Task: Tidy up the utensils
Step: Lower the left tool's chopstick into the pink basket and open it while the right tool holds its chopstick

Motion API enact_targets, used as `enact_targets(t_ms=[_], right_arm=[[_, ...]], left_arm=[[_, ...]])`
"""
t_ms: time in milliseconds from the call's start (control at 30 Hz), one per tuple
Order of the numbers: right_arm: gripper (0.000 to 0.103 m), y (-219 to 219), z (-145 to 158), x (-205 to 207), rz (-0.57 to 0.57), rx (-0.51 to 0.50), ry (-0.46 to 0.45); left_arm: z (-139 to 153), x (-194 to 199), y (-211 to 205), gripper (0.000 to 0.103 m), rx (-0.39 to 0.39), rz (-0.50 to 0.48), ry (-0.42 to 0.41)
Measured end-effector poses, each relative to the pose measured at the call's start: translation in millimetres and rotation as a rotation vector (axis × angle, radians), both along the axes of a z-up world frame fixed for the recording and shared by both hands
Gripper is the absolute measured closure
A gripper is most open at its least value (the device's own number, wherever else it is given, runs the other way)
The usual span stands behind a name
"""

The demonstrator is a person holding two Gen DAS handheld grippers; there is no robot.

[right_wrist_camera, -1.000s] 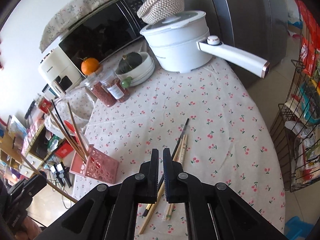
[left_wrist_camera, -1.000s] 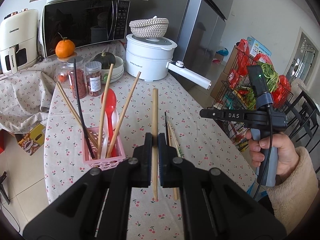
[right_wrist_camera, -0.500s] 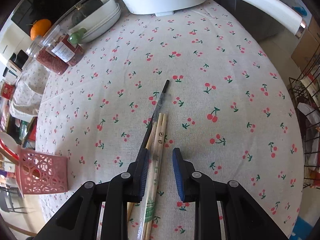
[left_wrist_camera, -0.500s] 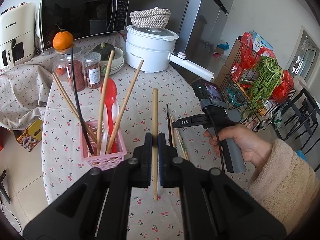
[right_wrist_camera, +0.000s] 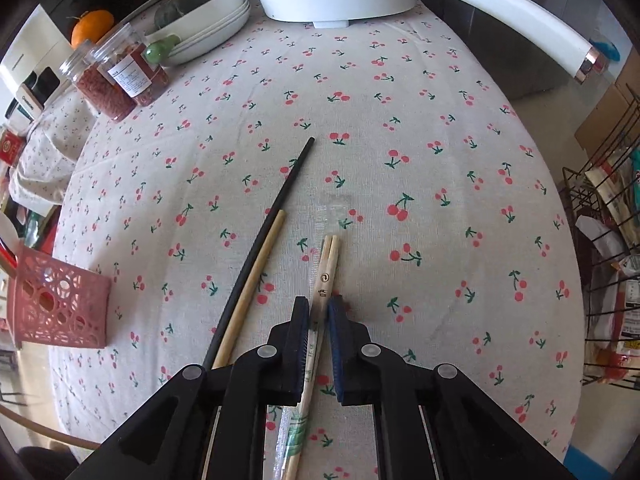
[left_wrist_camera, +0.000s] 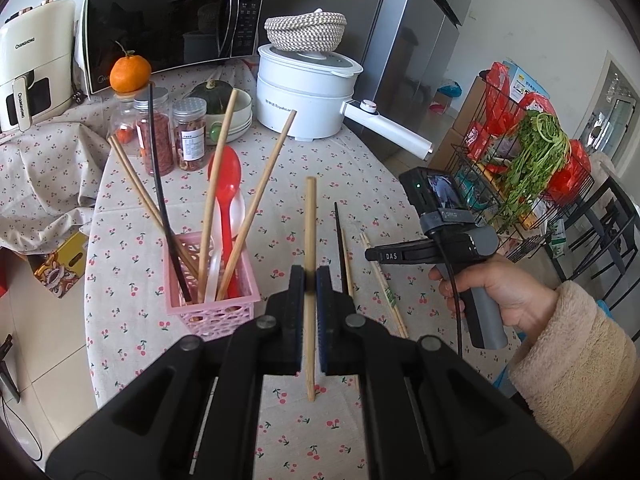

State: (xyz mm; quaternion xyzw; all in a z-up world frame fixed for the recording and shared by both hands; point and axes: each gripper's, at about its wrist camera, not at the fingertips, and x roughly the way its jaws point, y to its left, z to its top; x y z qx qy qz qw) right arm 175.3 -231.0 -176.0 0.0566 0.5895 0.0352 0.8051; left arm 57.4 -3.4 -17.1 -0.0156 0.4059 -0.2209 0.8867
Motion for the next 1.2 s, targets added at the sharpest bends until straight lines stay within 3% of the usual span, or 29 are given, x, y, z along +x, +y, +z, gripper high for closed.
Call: enact_targets(t_ms=[167,400,633,933,1067,1200], right_arm=[[0.093,6.8,0.2,-2.8,0.040,-0.056,-0.002],[0.098,-26.8,5.5,-6.8,-0.071,0.124,-0.065],[0.098,-37.6,76.0,-45.5,-0.129,0.201,-0.308],[0.098,-11.5,169.1,-105.0,-0.091,0.253,-0.650],[0.098,0.2,185.5,-110.3,-0.071,0.282,-0.728],[0.098,8.2,191.6,-113.4,-0.041,0.293,-0.749]], left_arm=[[-0.8,0.6,-4.7,0.097,0.006,0.000,-0.007],[0.9,-0.8,1.3,0.097,0.001,0.015,-0.016],[14.8,-8.0,8.0,0.097,-0.030,0.012,-0.053],[51.3,-25.9,20.2,0.097,-0.102,0.034,-0.172],[67.0,-29.4,31.7,0.097,-0.138,0.060,-0.222],[80.0,-28.4,46.6,0.097,-0.166,0.104,-0.274]])
